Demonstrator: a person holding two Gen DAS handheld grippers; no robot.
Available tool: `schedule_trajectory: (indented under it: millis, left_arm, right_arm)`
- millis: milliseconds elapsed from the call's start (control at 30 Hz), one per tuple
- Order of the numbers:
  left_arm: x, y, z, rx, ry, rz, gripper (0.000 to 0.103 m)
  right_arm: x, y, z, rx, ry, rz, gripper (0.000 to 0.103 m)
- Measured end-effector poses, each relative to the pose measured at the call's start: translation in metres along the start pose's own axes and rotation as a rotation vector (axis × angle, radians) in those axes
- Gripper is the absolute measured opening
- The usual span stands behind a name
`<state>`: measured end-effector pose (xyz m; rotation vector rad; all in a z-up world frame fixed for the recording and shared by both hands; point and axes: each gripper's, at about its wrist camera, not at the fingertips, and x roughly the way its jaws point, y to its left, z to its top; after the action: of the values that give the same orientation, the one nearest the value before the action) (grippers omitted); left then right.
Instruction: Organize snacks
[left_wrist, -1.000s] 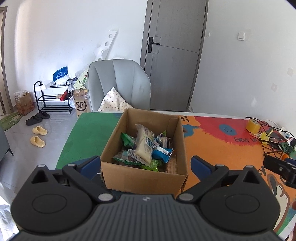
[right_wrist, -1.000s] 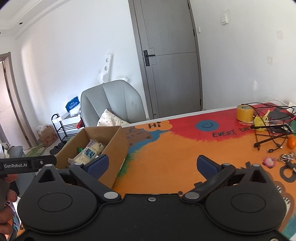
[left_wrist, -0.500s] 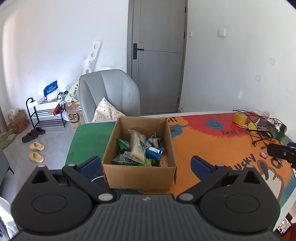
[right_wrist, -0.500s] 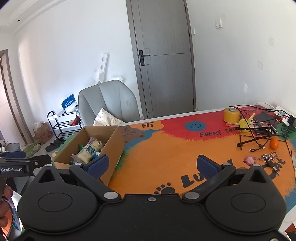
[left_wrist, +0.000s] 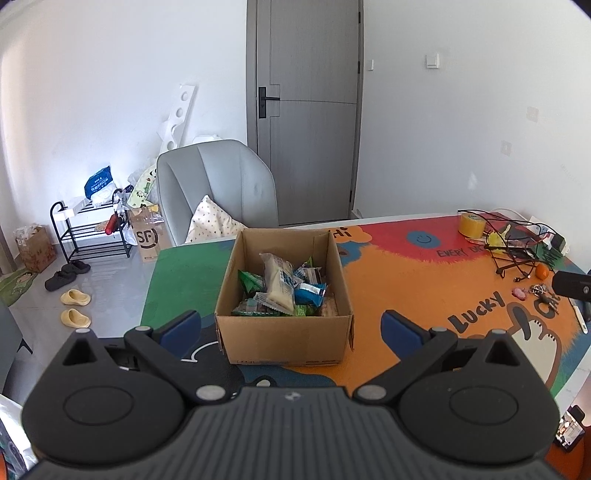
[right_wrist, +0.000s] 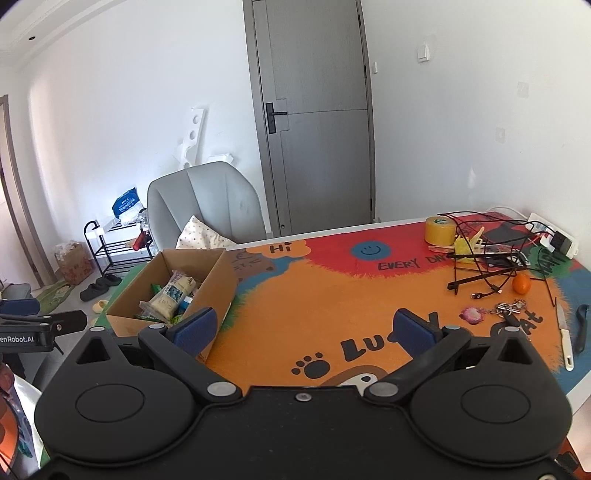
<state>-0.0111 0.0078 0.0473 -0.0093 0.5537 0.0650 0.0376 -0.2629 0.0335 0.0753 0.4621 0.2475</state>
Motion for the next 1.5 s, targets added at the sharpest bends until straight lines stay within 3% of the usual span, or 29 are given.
schedule_trajectory:
  millis: [233,367,1500]
  left_arm:
    - [-0.007,0.0058,-0.0033,-0.005,0.0,-0.002,0.103]
    - [-0.0072,0.007,-0.0051,-0.008,0.008,-0.04,0.103]
    - [-0.0052,0.006,-0.0071,-0.001,0.023,-0.035,0.103]
  right_arm:
    - [-0.0092,0.0016,0.0006,-0.008,-0.002,0.022,0.103]
    - [-0.0074,0.0023,-0.0008,-0.02,0.005,0.013,0.103]
    - [-0.0006,0.0006,-0.0047,-0.013,0.046,0.011,0.103]
